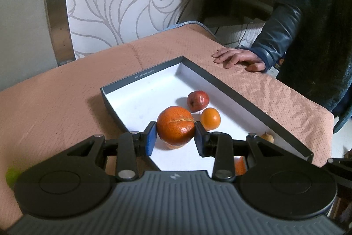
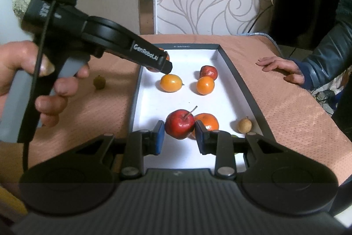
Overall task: Organize fruits
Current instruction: 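Carry the large orange and red apple in both grippers over the box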
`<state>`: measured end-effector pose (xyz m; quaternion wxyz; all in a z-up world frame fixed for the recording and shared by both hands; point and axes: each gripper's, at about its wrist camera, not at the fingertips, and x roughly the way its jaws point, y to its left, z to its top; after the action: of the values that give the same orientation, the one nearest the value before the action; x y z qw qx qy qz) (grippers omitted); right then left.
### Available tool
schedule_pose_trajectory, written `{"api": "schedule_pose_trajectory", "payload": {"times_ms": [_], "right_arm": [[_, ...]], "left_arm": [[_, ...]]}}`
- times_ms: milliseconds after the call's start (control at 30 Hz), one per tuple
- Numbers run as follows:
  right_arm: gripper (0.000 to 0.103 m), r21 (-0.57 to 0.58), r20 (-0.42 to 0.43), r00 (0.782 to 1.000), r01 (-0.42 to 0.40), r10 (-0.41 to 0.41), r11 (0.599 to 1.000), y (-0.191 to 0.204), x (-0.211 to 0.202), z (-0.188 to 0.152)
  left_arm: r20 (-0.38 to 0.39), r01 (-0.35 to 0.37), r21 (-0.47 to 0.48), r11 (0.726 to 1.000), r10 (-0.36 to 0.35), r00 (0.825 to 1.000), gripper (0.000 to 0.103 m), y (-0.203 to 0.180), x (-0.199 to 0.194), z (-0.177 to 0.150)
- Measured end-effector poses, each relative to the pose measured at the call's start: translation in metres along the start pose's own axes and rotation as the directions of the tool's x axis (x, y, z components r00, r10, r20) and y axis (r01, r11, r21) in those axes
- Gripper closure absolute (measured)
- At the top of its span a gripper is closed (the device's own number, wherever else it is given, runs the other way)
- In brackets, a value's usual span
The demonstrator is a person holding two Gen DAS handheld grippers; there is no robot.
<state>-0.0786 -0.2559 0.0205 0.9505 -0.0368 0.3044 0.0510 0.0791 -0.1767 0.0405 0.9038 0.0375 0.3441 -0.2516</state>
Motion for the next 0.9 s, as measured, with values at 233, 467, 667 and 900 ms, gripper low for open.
{"api": "schedule_pose_trajectory", "payload": {"times_ms": [233, 467, 667, 900], "right_arm": [[0.070, -0.010, -0.005, 1.000, 0.001, -0.001, 1.000, 0.001, 0.000, 0.000], [0.070, 0.009, -0.013, 1.000, 0.027, -0.026, 1.000, -0.001, -0.001, -0.001], [0.070, 0.019, -0.020, 0.999, 0.047, -0.047, 0.999, -0.001, -0.002, -0.002], [0.070, 0.017, -0.032, 0.998, 0.054, -0.053, 0.998, 0.002, -0.003, -0.002]], "left_arm": [[-0.008, 0.011, 0.017, 1.000, -0.011, 1.000, 0.061, -0.002, 0.019, 0.008], [-0.022, 0.020, 0.017, 1.000, -0.019, 1.000, 0.061, 0.000, 0.037, 0.013], [-0.033, 0.019, 0.021, 1.000, -0.018, 0.999, 0.061, 0.001, 0.052, 0.016], [-0.036, 0.005, 0.029, 1.000, -0.004, 0.999, 0.061, 0.003, 0.063, 0.016]]}}
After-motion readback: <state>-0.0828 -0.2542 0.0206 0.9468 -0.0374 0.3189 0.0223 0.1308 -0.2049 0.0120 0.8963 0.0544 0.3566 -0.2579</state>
